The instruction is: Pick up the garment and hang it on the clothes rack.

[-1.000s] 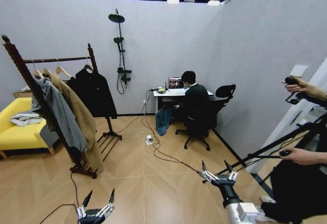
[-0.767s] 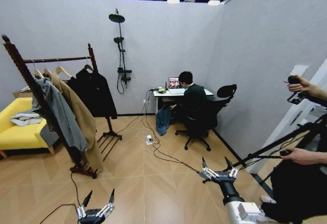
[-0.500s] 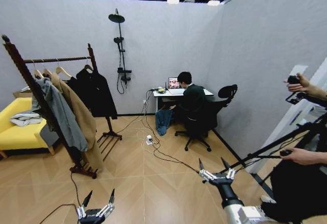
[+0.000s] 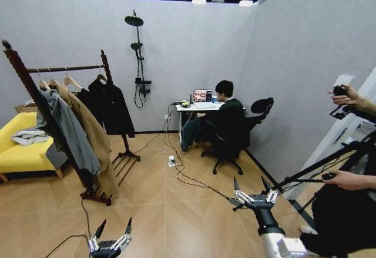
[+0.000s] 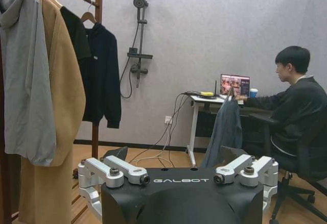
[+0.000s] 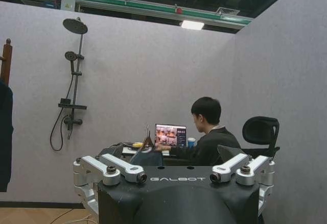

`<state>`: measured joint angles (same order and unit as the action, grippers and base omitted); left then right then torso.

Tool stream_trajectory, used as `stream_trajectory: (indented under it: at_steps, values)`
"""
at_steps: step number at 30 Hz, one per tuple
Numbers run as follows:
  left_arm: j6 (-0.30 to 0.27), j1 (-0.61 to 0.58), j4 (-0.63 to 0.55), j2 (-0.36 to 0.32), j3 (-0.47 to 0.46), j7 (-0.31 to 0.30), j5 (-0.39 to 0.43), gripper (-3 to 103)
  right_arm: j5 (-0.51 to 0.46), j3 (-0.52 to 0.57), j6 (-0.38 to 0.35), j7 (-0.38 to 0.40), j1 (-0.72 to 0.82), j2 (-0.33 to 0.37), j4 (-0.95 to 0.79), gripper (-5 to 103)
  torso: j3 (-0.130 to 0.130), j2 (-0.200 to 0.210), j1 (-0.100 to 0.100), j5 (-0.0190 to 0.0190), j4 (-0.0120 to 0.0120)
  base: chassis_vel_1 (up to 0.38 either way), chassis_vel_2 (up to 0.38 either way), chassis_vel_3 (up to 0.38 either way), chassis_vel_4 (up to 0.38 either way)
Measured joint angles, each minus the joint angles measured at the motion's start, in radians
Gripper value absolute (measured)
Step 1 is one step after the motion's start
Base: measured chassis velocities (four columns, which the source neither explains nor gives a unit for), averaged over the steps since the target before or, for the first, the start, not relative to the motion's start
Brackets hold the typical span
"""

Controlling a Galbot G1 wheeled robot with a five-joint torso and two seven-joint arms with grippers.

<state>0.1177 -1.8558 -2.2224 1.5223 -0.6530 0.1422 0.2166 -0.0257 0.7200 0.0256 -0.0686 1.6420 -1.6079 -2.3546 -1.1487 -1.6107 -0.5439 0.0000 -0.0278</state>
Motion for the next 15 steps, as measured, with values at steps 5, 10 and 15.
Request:
stream_trajectory:
  at_steps: [5,10,15]
  values:
    - [0.0,0.0,0.0,0.0,0.0,0.0,0.0,100,-0.013,0.005,-0.005,-0.001,-0.006,0.0,0.004,100,0.0,0.0,0.0,0.0,0.0001,0.0,0.0,0.0,0.0]
    - [0.0,0.0,0.0,0.0,0.0,0.0,0.0,100,-0.013,0.009,0.005,0.0,0.0,0.0,0.011,100,0.0,0.0,0.0,0.0,0.0,-0.016,0.016,0.023,-0.018]
    - [0.0,0.0,0.0,0.0,0.0,0.0,0.0,100,0.002,0.005,0.047,-0.014,0.017,0.0,0.028,100,0.0,0.0,0.0,0.0,0.0,-0.107,0.104,0.105,-0.118]
